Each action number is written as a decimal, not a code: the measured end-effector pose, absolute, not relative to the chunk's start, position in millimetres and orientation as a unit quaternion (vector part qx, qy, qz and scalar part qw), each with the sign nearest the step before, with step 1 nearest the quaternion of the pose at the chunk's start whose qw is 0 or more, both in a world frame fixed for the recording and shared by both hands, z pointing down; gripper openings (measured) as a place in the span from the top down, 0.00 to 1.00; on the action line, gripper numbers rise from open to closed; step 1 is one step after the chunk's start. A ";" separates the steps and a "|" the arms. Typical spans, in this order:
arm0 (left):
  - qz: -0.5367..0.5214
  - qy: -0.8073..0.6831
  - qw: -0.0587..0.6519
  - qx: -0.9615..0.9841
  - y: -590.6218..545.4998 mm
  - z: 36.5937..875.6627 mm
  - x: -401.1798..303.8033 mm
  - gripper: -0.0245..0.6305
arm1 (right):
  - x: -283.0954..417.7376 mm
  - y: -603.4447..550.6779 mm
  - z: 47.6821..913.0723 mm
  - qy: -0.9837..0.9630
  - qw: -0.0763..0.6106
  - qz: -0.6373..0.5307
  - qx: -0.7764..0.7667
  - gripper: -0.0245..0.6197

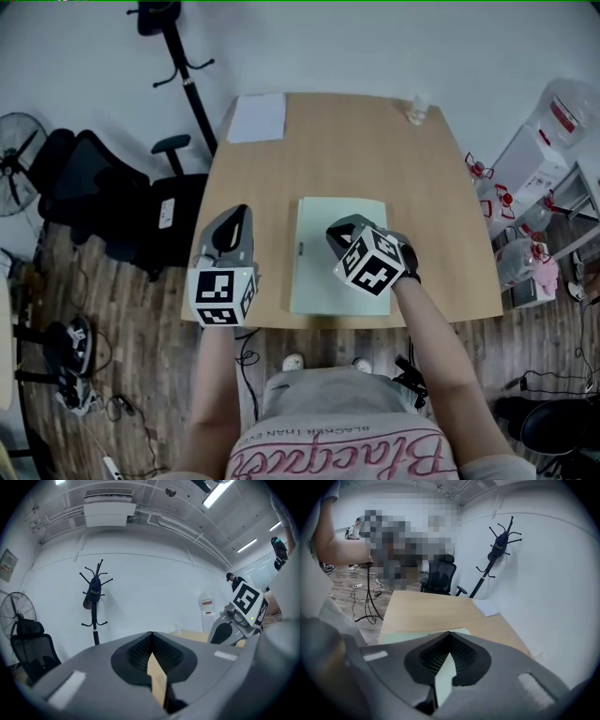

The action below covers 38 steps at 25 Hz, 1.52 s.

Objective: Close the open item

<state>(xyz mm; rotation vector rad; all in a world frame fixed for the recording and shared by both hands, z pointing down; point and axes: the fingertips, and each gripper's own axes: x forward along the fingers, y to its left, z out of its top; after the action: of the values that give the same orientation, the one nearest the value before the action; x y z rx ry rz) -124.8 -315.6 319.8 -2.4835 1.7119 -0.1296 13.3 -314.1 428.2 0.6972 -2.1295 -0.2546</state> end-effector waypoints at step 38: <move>0.014 0.533 0.128 -0.836 -319.6 242.1 -66.3 0.94 | 175.5 -301.4 251.7 -0.800 0.099 -0.112 0.581 0.96</move>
<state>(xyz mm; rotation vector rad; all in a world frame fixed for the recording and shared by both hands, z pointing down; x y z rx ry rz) -66.3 -319.6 242.1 -2.4323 1.5507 0.0411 175.5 -301.4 251.7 1.7186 -2.3657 -0.3307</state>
